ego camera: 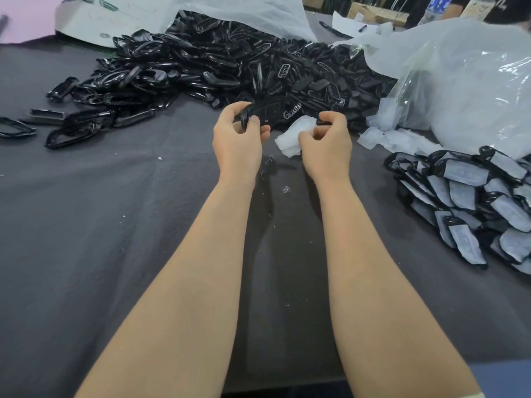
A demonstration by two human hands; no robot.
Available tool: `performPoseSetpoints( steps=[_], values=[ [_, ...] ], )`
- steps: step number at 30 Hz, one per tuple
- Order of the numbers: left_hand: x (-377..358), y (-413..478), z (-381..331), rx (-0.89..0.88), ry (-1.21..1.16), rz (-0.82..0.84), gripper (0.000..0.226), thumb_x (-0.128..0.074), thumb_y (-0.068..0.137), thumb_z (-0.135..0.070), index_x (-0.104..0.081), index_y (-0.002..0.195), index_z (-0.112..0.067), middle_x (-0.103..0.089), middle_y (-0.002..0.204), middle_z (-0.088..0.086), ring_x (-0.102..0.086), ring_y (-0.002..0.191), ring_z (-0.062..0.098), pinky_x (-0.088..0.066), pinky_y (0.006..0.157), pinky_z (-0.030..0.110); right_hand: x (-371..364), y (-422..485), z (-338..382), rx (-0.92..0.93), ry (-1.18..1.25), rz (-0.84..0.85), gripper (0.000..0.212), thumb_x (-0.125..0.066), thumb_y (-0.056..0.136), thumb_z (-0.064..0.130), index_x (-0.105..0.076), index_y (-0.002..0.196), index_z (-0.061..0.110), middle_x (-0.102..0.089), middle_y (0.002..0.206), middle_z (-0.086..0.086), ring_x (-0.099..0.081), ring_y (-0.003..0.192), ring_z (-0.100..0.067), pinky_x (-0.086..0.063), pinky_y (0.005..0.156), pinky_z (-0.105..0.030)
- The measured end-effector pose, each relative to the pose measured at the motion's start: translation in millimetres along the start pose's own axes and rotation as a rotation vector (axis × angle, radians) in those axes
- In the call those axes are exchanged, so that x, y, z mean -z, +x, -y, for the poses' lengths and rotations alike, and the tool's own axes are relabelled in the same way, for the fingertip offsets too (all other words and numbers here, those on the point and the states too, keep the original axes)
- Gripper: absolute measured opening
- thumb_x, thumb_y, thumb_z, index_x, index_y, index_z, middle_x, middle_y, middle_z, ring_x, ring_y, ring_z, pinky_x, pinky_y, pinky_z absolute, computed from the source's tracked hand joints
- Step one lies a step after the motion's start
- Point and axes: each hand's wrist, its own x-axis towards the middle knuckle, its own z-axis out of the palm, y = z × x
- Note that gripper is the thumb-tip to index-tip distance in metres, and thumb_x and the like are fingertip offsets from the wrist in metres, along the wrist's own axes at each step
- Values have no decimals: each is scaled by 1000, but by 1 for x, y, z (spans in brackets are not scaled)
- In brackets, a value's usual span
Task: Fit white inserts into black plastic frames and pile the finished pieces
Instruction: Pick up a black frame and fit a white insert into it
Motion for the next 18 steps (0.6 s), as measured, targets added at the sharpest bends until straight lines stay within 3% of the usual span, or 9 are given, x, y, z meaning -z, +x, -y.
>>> performPoseSetpoints(
  steps=[1, 4, 5, 9, 14, 18],
  values=[
    [0, 0, -1, -4, -24, 1, 20, -50, 96, -1, -56, 110, -14, -64, 86, 2, -66, 66, 3, -55, 70, 18, -1, 0, 2, -10, 33, 30, 31, -54, 85, 3, -55, 115, 8, -54, 75, 9, -53, 81, -11, -39, 70, -7],
    [-2, -1, -3, -23, -72, 21, 18, -50, 97, -1, -57, 109, -12, -65, 83, 1, -65, 67, 4, -56, 73, 21, -1, 1, 4, -77, 132, 119, 16, -55, 85, 4, -64, 88, 17, -56, 68, 4, -55, 76, -16, -50, 82, -35],
    [-2, -1, -4, -30, -71, 29, 18, -50, 97, -1, -57, 108, -13, -66, 83, 1, -66, 68, 4, -56, 74, 22, 0, 1, 4, -115, 214, 137, 20, -54, 86, 1, -64, 82, 18, -55, 65, 3, -56, 74, -16, -52, 82, -38],
    [-2, 0, -4, -73, -47, 44, 17, -52, 96, -4, -58, 105, -17, -69, 81, -4, -68, 73, 4, -55, 73, 21, 4, 2, 7, -259, 651, 233, 27, -47, 88, -7, -65, 79, 11, -62, 57, 4, -67, 70, -13, -57, 73, -25],
    [-1, -1, 0, -107, 120, 47, 19, -52, 96, -6, -58, 103, -22, -70, 88, -2, -70, 79, 9, -57, 86, 35, -4, -2, 2, -179, 344, 290, 21, -51, 89, -5, -60, 84, 13, -64, 77, -5, -66, 61, -6, -55, 66, -21],
    [0, 0, 3, -71, 292, 31, 18, -55, 93, -9, -56, 100, -26, -70, 99, 2, -68, 93, 16, -54, 90, 40, -4, 2, 2, -266, 518, 232, 21, -56, 86, -6, -52, 96, 12, -61, 81, -3, -65, 59, -5, -54, 63, -20]
  ],
)
